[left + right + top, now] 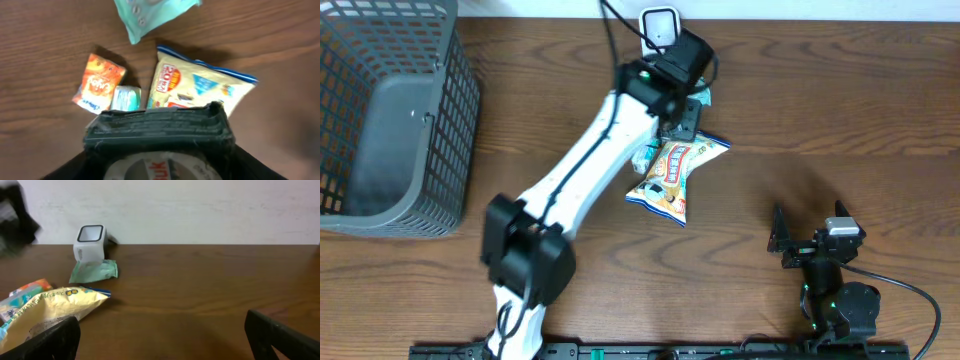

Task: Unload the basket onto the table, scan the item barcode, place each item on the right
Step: 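Carry the Zam-Buk tin to the table center and release it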

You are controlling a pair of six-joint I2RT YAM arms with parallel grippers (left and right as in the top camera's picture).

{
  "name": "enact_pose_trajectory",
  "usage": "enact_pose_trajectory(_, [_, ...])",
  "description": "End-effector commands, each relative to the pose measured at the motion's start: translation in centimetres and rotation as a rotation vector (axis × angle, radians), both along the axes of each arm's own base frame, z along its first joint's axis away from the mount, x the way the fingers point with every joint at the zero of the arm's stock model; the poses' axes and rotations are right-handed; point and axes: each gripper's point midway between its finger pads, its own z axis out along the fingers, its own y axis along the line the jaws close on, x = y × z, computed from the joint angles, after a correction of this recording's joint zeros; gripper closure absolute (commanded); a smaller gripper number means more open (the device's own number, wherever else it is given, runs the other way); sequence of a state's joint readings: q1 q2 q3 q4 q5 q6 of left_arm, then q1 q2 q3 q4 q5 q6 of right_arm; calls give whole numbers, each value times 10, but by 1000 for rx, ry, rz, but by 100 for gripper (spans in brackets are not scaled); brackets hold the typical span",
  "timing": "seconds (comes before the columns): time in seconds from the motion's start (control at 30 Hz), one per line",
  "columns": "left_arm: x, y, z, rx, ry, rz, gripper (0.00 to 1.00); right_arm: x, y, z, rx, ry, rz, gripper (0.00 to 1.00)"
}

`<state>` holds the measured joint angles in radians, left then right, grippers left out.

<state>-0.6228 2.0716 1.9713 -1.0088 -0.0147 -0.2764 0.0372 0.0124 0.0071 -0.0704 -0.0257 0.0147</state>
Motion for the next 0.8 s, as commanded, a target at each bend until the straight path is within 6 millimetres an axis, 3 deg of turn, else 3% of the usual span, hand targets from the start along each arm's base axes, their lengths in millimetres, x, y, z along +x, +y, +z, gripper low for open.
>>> enact_pose_trajectory(0.0, [8, 10, -21, 76, 3, 28, 19, 0, 0, -1, 10, 2, -3, 1])
enact_pose_trajectory(0.07, [8, 10, -29, 86, 16, 28, 3, 0, 0, -1, 10, 1, -3, 1])
enact_pose_trajectory(0.17, [9, 10, -26, 82, 10, 28, 2, 0, 0, -1, 10, 1, -3, 1])
enact_pose_trajectory(0.3, [11, 14, 0, 54, -28, 39, 2, 0, 0, -1, 10, 1, -3, 1])
enact_pose_trajectory(0.5, [4, 46, 82, -41, -152, 107, 2, 0, 0, -1, 10, 2, -3, 1])
enact_pose_trajectory(0.67, [-18, 108, 161, -119, -266, 229, 2, 0, 0, -1, 10, 2, -3, 1])
enact_pose_trajectory(0.77, [-35, 150, 196, -146, -332, 305, 2, 0, 0, -1, 10, 2, -3, 1])
